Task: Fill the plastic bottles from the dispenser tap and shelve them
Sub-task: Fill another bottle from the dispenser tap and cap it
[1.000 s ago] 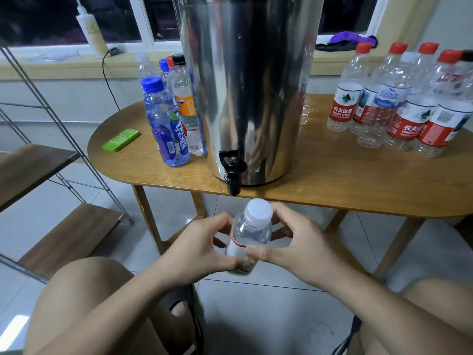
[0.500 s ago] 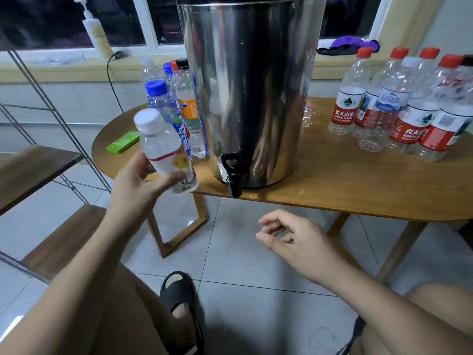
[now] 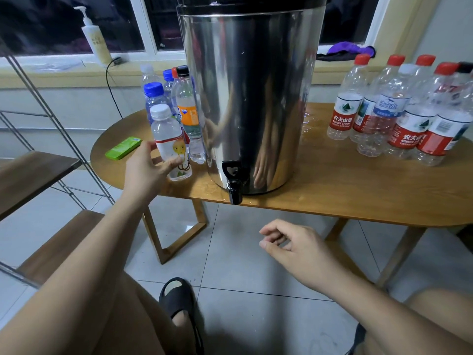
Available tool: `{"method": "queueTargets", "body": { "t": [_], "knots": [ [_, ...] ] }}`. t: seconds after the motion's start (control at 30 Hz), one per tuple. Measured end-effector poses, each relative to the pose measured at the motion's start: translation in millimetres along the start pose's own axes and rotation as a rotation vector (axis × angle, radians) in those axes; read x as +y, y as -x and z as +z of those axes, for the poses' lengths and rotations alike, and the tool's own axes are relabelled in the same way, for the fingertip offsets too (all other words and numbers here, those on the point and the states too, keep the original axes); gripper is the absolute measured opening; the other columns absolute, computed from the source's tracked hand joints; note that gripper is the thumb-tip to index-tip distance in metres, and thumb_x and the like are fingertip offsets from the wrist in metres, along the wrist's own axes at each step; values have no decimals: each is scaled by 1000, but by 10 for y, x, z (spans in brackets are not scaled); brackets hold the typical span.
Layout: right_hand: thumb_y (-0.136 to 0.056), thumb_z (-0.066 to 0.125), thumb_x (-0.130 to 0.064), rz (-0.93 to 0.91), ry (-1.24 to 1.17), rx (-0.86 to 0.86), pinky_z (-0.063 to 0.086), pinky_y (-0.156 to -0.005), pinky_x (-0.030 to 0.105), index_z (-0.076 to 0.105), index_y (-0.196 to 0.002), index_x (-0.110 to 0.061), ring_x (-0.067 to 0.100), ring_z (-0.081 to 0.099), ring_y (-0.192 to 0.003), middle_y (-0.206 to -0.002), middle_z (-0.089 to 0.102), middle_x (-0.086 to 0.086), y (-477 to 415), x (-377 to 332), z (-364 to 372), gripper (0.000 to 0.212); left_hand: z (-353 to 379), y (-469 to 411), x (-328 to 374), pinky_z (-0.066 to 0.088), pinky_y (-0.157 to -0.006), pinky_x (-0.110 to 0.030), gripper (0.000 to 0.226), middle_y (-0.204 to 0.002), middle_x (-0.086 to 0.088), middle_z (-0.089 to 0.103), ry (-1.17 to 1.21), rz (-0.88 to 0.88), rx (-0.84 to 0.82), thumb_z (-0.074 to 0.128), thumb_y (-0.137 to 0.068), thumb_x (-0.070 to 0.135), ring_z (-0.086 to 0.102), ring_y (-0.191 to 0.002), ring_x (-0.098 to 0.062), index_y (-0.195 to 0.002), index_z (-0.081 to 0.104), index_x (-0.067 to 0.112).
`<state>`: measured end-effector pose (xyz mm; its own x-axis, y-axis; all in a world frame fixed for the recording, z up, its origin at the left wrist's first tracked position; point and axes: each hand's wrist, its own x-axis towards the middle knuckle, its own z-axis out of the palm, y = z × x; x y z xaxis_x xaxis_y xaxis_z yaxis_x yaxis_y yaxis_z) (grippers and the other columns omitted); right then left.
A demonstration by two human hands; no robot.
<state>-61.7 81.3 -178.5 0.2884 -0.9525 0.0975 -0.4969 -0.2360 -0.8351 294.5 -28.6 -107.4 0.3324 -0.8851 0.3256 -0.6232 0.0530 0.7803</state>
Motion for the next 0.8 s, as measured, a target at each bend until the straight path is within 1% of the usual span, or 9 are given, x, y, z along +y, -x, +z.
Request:
{"method": "queueTargets", "body": {
  "t": [0.07, 0.17, 0.3, 0.4, 0.5, 0.57, 0.63, 0.73, 0.8],
  "knots": [
    [-97, 79, -24, 0, 2, 2, 51, -74, 14, 75, -106, -32, 6, 71, -90, -95, 72, -18, -3, -1, -9, 12, 43, -8, 12, 53, -86, -24, 58, -124, 14, 70, 5, -14, 18, 87, -91, 45, 68, -99, 2, -137, 60, 24],
    [-98, 78, -24, 2, 2, 10, 52, -75, 15, 76, -107, -31, 6, 71, -92, -95, 74, -12, -11, -4, -43, 12, 69, 29, -39, 58, -90, -34, 53, -124, 17, 68, -21, -36, 5, 87, -93, 40, 71, -108, -9, -136, 60, 26],
    [-98, 79, -24, 1, 3, 29, 51, -76, 14, 76, -108, -31, 4, 71, -94, -96, 74, -10, -31, -22, -113, 12, 52, 127, -100, 53, -75, -25, 52, -125, 13, 70, -62, -88, -8, 88, -91, 39, 70, -100, -4, -135, 63, 25],
    [-98, 78, -25, 13, -10, 43, 49, -77, 12, 76, -108, -31, 2, 70, -95, -95, 74, -12, -58, -26, -185, 12, 0, 275, -92, 57, -79, -31, 45, -116, 11, 72, 2, -122, -2, 87, -92, 40, 70, -100, -9, -128, 65, 25],
    [-97, 78, -26, 19, -6, 66, 49, -77, 11, 76, -107, -33, 2, 69, -92, -94, 74, -18, -82, -17, -252, 11, 2, 453, -61, 61, -87, -43, 29, -103, 9, 78, 30, -90, -96, 86, -93, 37, 73, -97, -15, -115, 70, 27],
    [-97, 79, -27, 17, 3, 94, 49, -76, 12, 76, -105, -33, 4, 70, -90, -94, 74, -18, -103, -1, -307, 11, 42, 605, -12, 61, -85, -43, 22, -97, 6, 78, 50, -71, -190, 85, -94, 39, 74, -93, -16, -107, 72, 26],
    [-96, 80, -29, 18, 4, 138, 53, -77, 19, 76, -103, -35, 7, 71, -86, -93, 75, -15, -149, 37, -385, 10, 108, 762, 38, 60, -81, -41, 18, -91, 5, 78, 52, -27, -280, 83, -95, 40, 74, -89, -16, -102, 73, 27],
    [-91, 76, -42, 9, -12, 222, 62, -81, 42, 75, -101, -36, 18, 73, -83, -90, 76, -8, -236, 84, -550, 12, 249, 944, 104, 60, -79, -40, 9, -87, 6, 77, 22, 47, -408, 78, -99, 34, 72, -83, -13, -99, 73, 26],
    [-88, 75, -42, 10, -36, 302, 63, -81, 52, 76, -99, -34, 25, 75, -81, -86, 76, -6, -328, 94, -702, 13, 348, 1015, 143, 59, -76, -38, 9, -86, 7, 77, -2, 91, -480, 77, -99, 34, 71, -81, -13, -97, 73, 26]
  ]
}}
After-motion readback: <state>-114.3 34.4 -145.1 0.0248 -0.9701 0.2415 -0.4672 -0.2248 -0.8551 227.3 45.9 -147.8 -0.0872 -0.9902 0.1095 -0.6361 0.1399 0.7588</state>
